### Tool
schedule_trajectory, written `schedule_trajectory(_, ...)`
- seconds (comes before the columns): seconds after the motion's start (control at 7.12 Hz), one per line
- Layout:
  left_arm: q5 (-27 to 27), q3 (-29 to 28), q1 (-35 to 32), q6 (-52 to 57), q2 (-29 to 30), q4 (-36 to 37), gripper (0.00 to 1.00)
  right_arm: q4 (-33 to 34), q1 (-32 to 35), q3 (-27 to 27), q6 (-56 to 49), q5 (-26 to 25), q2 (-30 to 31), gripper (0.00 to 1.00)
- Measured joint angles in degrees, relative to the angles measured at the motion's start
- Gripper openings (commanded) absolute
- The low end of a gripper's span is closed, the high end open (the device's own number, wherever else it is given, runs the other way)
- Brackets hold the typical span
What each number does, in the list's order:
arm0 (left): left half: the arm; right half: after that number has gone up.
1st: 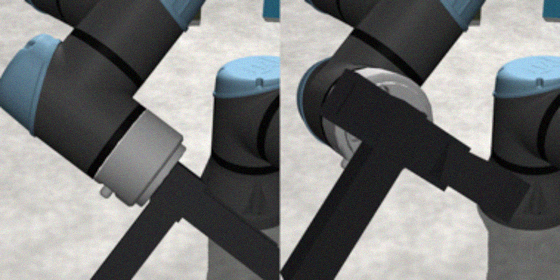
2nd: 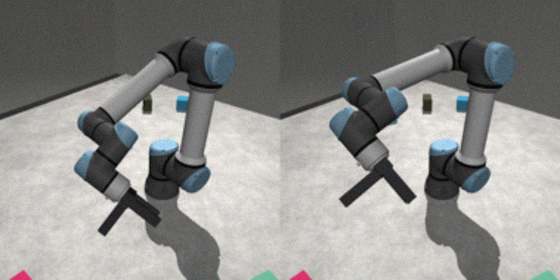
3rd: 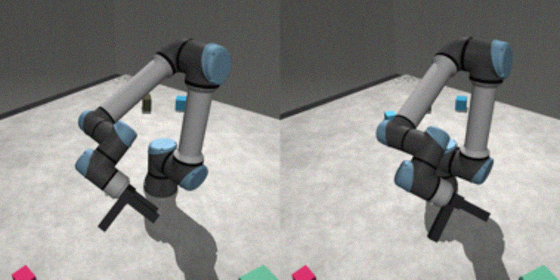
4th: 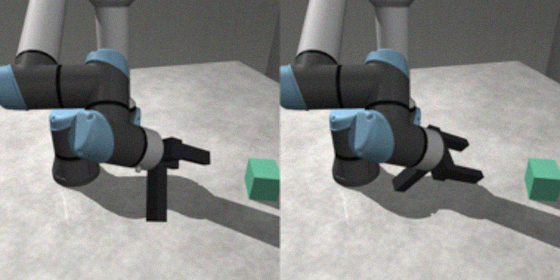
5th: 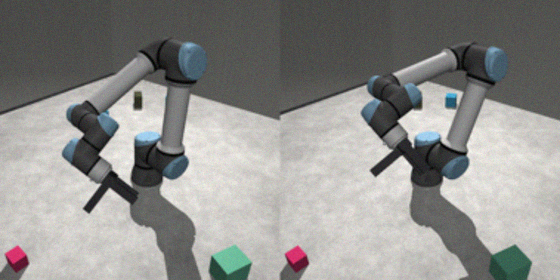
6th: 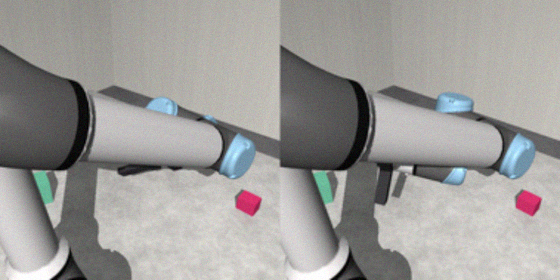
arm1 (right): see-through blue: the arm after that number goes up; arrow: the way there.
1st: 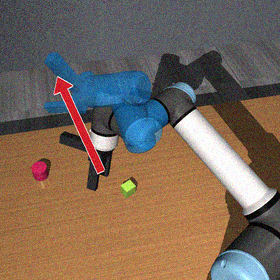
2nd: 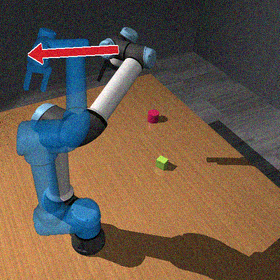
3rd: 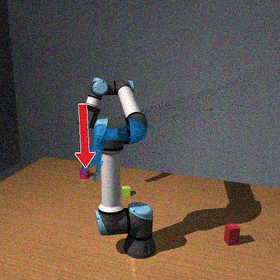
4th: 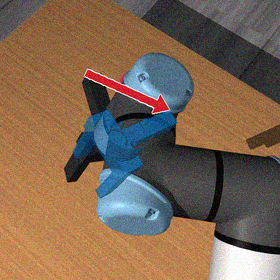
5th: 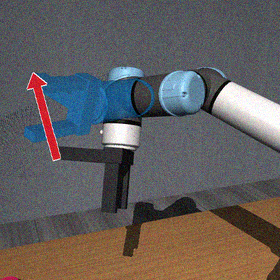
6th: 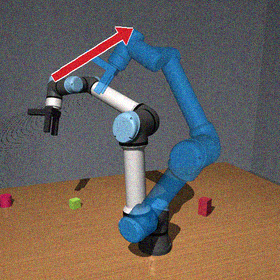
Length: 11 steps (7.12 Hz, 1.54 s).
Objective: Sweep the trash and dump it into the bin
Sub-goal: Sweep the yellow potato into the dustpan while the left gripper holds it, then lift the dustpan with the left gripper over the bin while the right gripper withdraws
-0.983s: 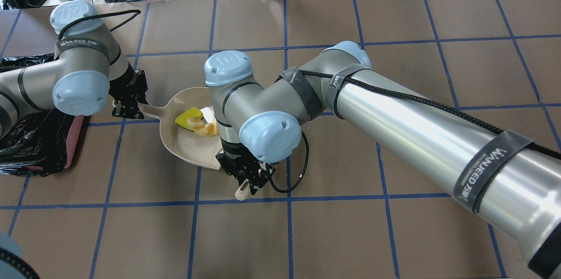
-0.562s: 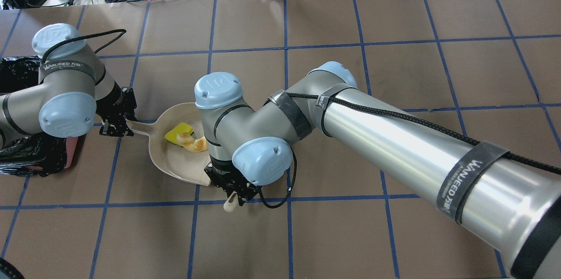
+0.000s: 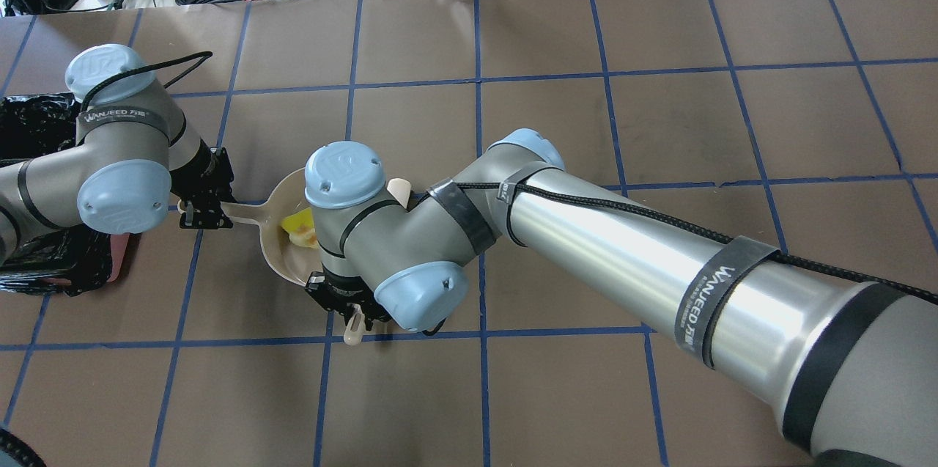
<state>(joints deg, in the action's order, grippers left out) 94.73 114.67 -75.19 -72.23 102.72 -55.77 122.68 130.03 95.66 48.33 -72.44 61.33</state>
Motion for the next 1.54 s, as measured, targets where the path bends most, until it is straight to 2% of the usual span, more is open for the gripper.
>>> schedule_trajectory(0.28,-0.02,-0.4,-0.43,-0.51,0.11,0.0,0.0,5.94,0.31,-0.21,-7.33,1.53,-1.09,0.0)
schedule_trajectory(0.56,-0.22,-0.86,-0.47,-0.48,0.4,0.08,0.0,5.79,0.14,0.14,-9.23,0.95,-1.24,0.0)
schedule_trajectory(0.7,-0.93,-1.11,-0.48,-0.44,0.46,-0.12,0.0,3.12,-0.41,0.16,-9.37,-0.69,-0.96,0.0)
schedule_trajectory(1.12,-5.06,-1.91,-0.48,0.14,0.43,-2.15,0.0,-13.14,-2.86,-0.21,-9.22,-5.12,3.01,0.0)
schedule_trajectory(1.54,-8.09,-2.5,-0.43,0.6,-0.19,-4.63,0.0,-22.03,-8.14,-0.09,-11.94,-12.43,5.66,0.0)
